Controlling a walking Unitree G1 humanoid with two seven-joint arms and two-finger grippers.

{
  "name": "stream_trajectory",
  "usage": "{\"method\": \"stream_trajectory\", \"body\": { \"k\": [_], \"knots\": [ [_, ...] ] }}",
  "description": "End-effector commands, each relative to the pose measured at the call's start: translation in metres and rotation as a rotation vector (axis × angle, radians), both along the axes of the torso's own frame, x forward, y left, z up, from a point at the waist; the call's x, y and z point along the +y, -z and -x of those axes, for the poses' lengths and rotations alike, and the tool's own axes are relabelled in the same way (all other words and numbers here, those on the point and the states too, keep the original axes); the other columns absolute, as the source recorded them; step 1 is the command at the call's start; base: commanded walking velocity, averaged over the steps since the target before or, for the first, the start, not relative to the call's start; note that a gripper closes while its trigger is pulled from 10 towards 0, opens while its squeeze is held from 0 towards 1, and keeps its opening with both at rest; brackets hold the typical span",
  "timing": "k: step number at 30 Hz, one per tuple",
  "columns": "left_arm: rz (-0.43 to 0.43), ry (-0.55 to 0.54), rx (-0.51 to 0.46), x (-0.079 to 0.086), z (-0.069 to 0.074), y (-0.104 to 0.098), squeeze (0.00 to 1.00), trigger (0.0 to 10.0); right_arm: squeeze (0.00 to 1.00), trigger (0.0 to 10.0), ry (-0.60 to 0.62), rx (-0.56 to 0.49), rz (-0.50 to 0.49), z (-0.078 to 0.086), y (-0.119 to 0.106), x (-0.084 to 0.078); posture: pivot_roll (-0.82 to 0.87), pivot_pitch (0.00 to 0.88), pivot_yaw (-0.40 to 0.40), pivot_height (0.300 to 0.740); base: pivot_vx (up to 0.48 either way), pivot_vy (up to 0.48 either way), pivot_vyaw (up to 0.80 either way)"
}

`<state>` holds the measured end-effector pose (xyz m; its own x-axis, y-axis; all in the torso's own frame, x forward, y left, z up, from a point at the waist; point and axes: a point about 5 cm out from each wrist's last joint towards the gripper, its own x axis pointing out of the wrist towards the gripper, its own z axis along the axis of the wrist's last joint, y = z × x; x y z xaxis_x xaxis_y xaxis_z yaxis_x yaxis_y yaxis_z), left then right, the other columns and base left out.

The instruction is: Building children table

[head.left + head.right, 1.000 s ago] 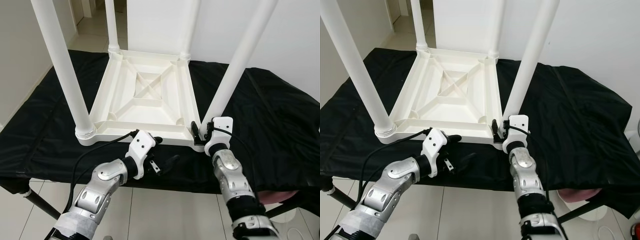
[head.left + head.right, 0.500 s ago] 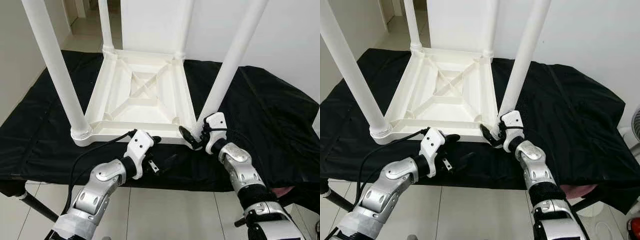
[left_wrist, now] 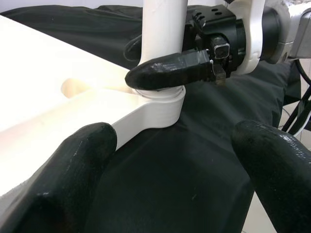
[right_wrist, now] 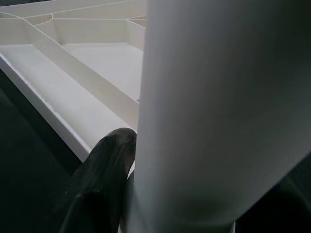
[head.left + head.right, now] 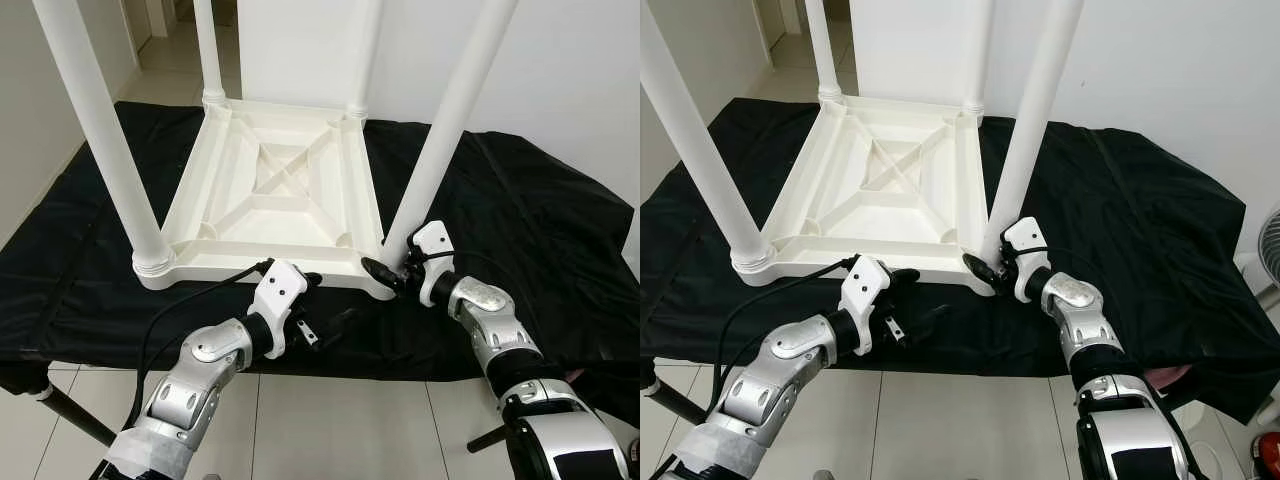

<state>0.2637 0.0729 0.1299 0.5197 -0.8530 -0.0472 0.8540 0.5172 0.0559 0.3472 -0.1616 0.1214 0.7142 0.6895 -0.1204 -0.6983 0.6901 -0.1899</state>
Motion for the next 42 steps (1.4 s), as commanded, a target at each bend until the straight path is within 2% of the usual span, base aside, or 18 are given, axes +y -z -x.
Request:
{"method": "stream_trajectory", "body": {
  "k": [1, 8, 9, 10, 12, 14, 16, 18, 20, 23, 25, 26, 27, 28, 36, 42],
  "knots": [
    [-0.004, -0.034, -0.004, -0.001, -0.001, -0.001, 0.00, 10.0, 0.00, 0.0, -0.038, 0.078, 0.032, 0.006, 0.016, 0.000, 0.00, 0.000, -0.065, 0.740, 0.000, 0.000, 0.00],
    [-0.002, -0.028, -0.003, -0.002, -0.001, -0.001, 0.00, 10.0, 0.00, 0.0, -0.018, 0.076, 0.000, 0.008, 0.020, 0.000, 0.00, 0.000, -0.065, 0.740, 0.000, 0.000, 0.00],
    [-0.002, -0.028, -0.004, -0.002, -0.001, -0.001, 0.00, 10.0, 0.00, 1.2, -0.005, 0.074, -0.002, 0.007, 0.020, 0.000, -0.01, 0.000, -0.063, 0.740, 0.000, 0.000, 0.00],
    [0.000, -0.027, -0.003, -0.003, -0.001, -0.001, 0.00, 10.0, 0.00, 10.0, 0.056, 0.064, -0.015, 0.005, 0.020, 0.001, -0.02, 0.000, -0.063, 0.740, 0.000, 0.000, 0.00],
    [0.001, -0.026, -0.003, -0.003, -0.001, -0.001, 0.00, 10.0, 0.00, 10.0, 0.100, 0.057, -0.023, 0.003, 0.019, 0.001, -0.02, 0.000, -0.063, 0.740, 0.000, 0.000, 0.00],
    [0.002, -0.022, -0.001, -0.005, 0.000, 0.000, 0.00, 10.0, 0.00, 10.0, 0.216, 0.036, -0.040, 0.001, 0.020, 0.001, -0.03, 0.000, -0.063, 0.740, 0.000, 0.000, 0.00],
    [0.002, -0.019, 0.000, -0.005, 0.000, 0.000, 0.00, 10.0, 0.00, 10.0, 0.248, 0.030, -0.047, 0.001, 0.021, 0.002, -0.03, 0.000, -0.064, 0.740, 0.000, 0.000, 0.00],
    [0.006, -0.012, 0.003, -0.007, 0.001, 0.000, 0.00, 10.0, 0.00, 10.0, 0.328, 0.023, -0.087, 0.003, 0.022, 0.005, -0.04, 0.000, -0.065, 0.740, 0.000, 0.000, 0.00],
    [0.006, -0.012, 0.003, -0.007, 0.001, 0.000, 0.00, 10.0, 0.00, 10.0, 0.328, 0.023, -0.087, 0.003, 0.022, 0.005, -0.04, 0.000, -0.065, 0.740, 0.000, 0.000, 0.00],
    [0.007, 0.006, 0.011, -0.010, 0.002, 0.002, 0.00, 10.0, 0.00, 10.0, 0.528, 0.037, -0.194, 0.007, 0.025, 0.007, -0.06, 0.000, -0.036, 0.740, 0.000, 0.000, 0.00],
    [0.007, 0.006, 0.011, -0.010, 0.002, 0.002, 0.00, 10.0, 0.00, 10.0, 0.528, 0.037, -0.194, 0.007, 0.025, 0.007, -0.06, 0.000, -0.036, 0.740, 0.000, 0.000, 0.00],
    [0.007, 0.025, 0.015, -0.012, 0.003, 0.002, 0.00, 10.0, 0.00, 10.0, 0.655, 0.036, -0.219, 0.012, 0.028, 0.008, -0.07, 0.000, -0.027, 0.740, 0.000, 0.000, 0.00],
    [0.007, 0.025, 0.015, -0.012, 0.003, 0.002, 0.00, 10.0, 0.00, 10.0, 0.655, 0.036, -0.219, 0.012, 0.028, 0.008, -0.07, 0.000, -0.027, 0.740, 0.000, 0.000, 0.00],
    [0.004, 0.033, 0.014, -0.013, 0.002, 0.001, 0.00, 10.0, 0.00, 10.0, 0.708, 0.031, -0.225, 0.014, 0.030, 0.010, -0.07, 0.000, -0.027, 0.740, 0.000, 0.000, 0.00],
    [-0.002, 0.043, 0.002, -0.012, -0.002, -0.002, 0.00, 10.0, 0.00, 10.0, 0.897, 0.030, -0.230, 0.024, 0.037, 0.028, -0.07, 0.000, -0.032, 0.740, 0.000, 0.000, 0.00],
    [0.001, 0.037, -0.001, -0.013, -0.003, -0.002, 0.00, 10.0, 0.00, 10.0, 0.885, 0.022, -0.239, 0.024, 0.032, 0.036, -0.07, 0.000, -0.039, 0.740, 0.000, 0.000, 0.00]
  ]
}}
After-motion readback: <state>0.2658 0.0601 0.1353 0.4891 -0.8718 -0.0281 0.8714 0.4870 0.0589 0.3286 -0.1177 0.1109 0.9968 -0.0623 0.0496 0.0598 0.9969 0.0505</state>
